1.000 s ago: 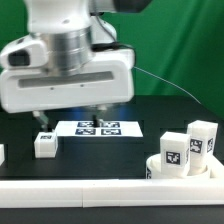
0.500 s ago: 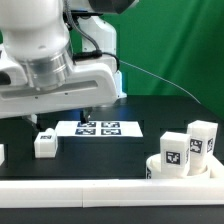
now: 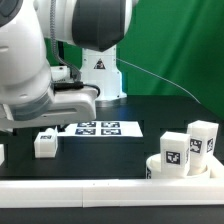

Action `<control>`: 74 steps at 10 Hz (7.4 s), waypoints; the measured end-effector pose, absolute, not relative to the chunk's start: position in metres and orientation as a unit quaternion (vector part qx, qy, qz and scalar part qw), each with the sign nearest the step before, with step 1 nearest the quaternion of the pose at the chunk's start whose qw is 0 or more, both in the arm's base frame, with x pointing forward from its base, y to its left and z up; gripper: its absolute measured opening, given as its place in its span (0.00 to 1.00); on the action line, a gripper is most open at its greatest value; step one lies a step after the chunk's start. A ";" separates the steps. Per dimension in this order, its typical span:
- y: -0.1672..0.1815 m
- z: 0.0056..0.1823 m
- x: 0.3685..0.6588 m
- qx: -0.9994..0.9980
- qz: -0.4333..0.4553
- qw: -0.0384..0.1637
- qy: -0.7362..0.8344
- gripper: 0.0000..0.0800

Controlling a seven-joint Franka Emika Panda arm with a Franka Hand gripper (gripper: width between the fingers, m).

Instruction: Assemble stool

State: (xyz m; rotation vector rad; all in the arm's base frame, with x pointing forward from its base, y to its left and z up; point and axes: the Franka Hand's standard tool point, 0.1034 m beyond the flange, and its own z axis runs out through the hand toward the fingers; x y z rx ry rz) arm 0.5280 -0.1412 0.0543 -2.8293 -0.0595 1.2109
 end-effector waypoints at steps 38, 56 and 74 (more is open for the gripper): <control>0.015 0.144 0.585 -0.991 0.105 0.049 0.062 0.42; 0.082 0.123 0.579 -0.960 -0.275 0.020 0.046 0.42; 0.072 0.095 0.575 -0.959 -0.283 0.002 0.026 0.42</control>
Offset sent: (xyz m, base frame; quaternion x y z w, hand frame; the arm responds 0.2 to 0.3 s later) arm -0.0173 0.0245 -0.0215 -0.0028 -0.0918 0.0043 0.9958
